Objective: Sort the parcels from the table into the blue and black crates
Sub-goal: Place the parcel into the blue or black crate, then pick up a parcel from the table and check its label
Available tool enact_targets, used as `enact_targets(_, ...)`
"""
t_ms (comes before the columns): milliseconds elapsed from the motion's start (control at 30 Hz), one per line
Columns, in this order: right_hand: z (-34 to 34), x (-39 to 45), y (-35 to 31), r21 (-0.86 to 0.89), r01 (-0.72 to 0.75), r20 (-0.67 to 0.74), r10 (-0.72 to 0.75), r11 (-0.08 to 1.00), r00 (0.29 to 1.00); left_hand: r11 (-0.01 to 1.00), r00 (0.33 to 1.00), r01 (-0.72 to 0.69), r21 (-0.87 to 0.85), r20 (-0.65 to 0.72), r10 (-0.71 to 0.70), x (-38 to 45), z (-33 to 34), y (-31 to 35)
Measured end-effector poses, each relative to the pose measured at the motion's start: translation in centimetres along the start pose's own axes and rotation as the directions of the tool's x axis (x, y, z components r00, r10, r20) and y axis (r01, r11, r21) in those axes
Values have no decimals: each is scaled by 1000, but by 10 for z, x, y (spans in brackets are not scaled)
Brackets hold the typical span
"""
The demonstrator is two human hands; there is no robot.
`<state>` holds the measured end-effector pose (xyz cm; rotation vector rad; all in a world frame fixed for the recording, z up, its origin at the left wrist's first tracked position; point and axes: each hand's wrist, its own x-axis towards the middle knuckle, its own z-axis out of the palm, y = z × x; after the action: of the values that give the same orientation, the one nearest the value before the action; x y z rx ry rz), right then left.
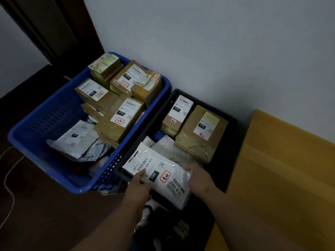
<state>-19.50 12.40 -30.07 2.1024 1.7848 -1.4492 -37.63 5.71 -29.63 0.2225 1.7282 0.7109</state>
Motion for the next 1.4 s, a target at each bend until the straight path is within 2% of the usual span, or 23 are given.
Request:
enact_targets(167, 23, 32, 1, -102, -11, -47, 6, 995, 999, 988, 994, 94, 124, 52, -101, 25, -8, 15)
enact_targets(367, 45, 35, -3, -134, -79, 12, 82, 988, 997, 919, 963, 195, 342, 111, -246, 41, -18, 29)
enact_targets(533, 47, 23, -10, -66, -97, -17, 96, 993, 995, 830, 987, 35, 557, 114, -118, 46, -16, 34)
enact_targets(733, 17, -7, -4, -28, -100, -97, 97, 995, 991, 671, 966, -236, 703, 244, 84, 23, 12, 50)
enact_targets(800, 3, -20, 7, -29, -89, -141, 84, 996, 986, 600, 948, -313, 736, 285, 145, 9, 27, 50)
enact_targets(867, -13, -38, 21, -39, -71, -199, 62, 997, 978, 489, 921, -389, 781, 334, 199, -9, 45, 48)
enact_targets(1067, -67, -118, 108, -77, -117, -309, 88, 990, 947, 171, 795, -559, 811, 466, 388, -96, 134, 19)
enact_targets(1200, -102, -193, 191, -116, -189, -405, 128, 975, 905, 5, 726, -620, 785, 571, 383, -169, 201, -24)
enact_targets(1400, -145, -300, 305, -88, -383, -495, 294, 919, 818, -200, 631, -677, 709, 698, 338, -245, 282, -85)
